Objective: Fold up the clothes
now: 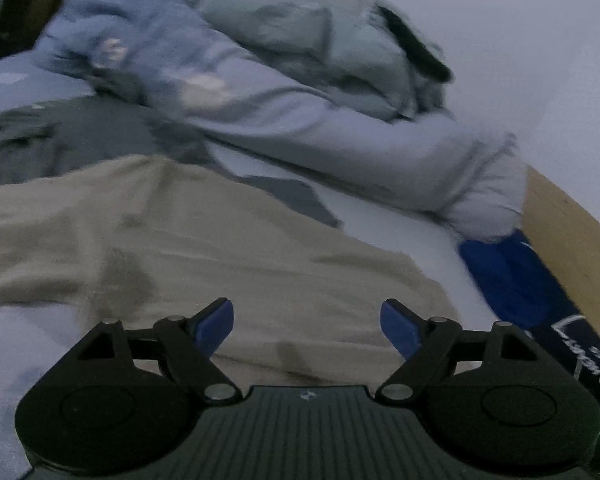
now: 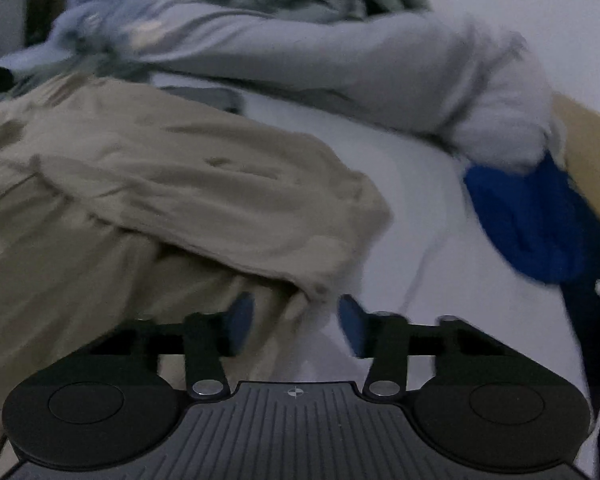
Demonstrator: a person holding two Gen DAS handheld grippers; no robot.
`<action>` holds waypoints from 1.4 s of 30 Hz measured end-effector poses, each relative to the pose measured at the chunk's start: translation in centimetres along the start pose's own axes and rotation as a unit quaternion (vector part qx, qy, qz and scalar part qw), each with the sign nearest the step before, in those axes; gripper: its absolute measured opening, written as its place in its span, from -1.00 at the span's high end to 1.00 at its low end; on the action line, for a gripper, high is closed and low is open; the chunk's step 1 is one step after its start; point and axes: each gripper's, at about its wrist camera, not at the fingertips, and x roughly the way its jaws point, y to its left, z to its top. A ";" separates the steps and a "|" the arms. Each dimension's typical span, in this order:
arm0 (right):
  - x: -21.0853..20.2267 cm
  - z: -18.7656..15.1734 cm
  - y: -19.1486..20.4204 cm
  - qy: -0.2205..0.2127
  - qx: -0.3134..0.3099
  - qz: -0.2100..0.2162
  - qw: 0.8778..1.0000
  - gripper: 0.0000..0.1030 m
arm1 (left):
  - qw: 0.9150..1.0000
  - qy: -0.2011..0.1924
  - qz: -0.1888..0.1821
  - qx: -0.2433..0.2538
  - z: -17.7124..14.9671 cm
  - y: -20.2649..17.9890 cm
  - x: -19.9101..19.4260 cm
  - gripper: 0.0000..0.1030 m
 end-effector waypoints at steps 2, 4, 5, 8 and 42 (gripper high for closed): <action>1.0 -0.5 -0.6 -0.003 0.019 -0.006 1.000 0.15 | 1.000 0.007 -0.015 0.012 0.2 -2.0 1.2 -0.67; 1.7 -1.1 -1.1 -0.010 0.039 -0.007 0.999 0.15 | 0.999 0.018 -0.029 0.038 0.6 -4.4 3.2 -0.68; 2.0 -1.4 -1.5 -0.015 0.053 -0.007 0.998 0.15 | 0.998 0.033 -0.039 0.048 1.0 -5.7 4.6 -0.68; 2.4 -2.4 -2.1 -0.024 0.087 -0.007 0.996 0.15 | 0.991 0.080 -0.070 0.078 2.0 -9.7 9.3 -0.68; 3.3 -4.8 -4.9 -0.053 0.144 0.077 0.985 0.75 | 0.922 0.284 -0.038 0.259 -1.2 -26.0 31.1 0.88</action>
